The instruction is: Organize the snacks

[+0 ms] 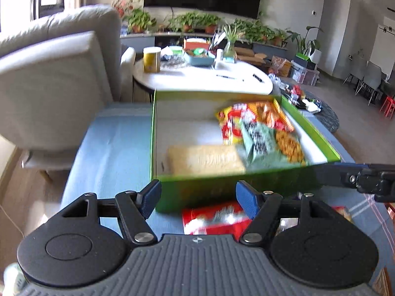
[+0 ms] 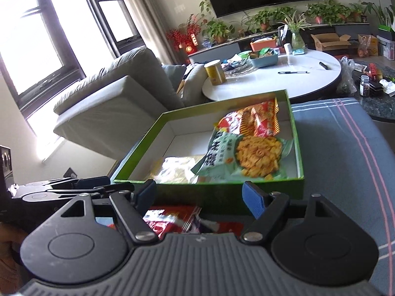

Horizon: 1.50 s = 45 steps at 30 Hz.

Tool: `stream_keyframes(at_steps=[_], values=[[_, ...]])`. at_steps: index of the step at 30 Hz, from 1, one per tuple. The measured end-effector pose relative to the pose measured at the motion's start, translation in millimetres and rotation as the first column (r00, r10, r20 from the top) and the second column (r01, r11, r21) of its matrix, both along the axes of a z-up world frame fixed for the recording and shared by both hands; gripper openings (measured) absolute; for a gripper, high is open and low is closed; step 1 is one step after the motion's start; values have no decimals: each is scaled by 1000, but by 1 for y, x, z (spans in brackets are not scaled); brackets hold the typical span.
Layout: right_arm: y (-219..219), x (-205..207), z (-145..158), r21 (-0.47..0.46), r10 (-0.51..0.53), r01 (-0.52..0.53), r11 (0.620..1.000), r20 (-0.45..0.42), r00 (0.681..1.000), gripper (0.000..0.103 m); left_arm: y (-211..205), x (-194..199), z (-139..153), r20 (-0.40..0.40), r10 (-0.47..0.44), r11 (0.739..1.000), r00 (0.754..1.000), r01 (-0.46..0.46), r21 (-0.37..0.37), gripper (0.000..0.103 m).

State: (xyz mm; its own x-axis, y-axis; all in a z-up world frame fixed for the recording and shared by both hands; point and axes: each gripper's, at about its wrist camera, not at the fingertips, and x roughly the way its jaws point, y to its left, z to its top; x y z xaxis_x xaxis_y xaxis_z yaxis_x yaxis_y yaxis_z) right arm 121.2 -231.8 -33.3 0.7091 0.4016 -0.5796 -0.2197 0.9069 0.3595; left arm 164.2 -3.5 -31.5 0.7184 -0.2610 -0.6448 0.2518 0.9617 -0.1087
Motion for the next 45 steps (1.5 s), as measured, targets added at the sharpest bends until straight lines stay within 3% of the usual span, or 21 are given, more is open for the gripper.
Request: stream_keyframes(at_steps=[8, 12, 17, 20, 25, 28, 36, 45], values=[[12, -7, -10, -4, 13, -13, 1000, -38, 999, 65, 15, -21, -38, -125, -20, 1000, 992, 19, -7, 67], [14, -10, -11, 3, 22, -22, 1000, -43, 999, 65, 23, -40, -41, -112, -30, 1000, 993, 30, 0, 70], [22, -11, -15, 13, 41, -41, 999, -54, 998, 65, 21, -66, -39, -139, -111, 992, 984, 119, 47, 70], [28, -11, -15, 15, 61, -60, 998, -56, 997, 65, 25, -74, -36, -171, -137, 989, 976, 144, 27, 69], [38, -11, -15, 33, 106, -104, 994, -71, 992, 65, 37, -59, -21, -108, -52, 999, 993, 50, -22, 69], [47, -9, -20, 47, 126, -121, 992, -104, 987, 65, 38, -38, -23, -130, -22, 998, 991, 15, -56, 69], [63, 3, -37, 29, 103, -99, 995, -213, 972, 65, 26, -21, -39, -166, -83, 995, 983, 71, -73, 69], [77, 17, -47, -12, 66, -72, 997, -253, 965, 61, 5, -16, -40, -168, -153, 987, 974, 140, -84, 68]])
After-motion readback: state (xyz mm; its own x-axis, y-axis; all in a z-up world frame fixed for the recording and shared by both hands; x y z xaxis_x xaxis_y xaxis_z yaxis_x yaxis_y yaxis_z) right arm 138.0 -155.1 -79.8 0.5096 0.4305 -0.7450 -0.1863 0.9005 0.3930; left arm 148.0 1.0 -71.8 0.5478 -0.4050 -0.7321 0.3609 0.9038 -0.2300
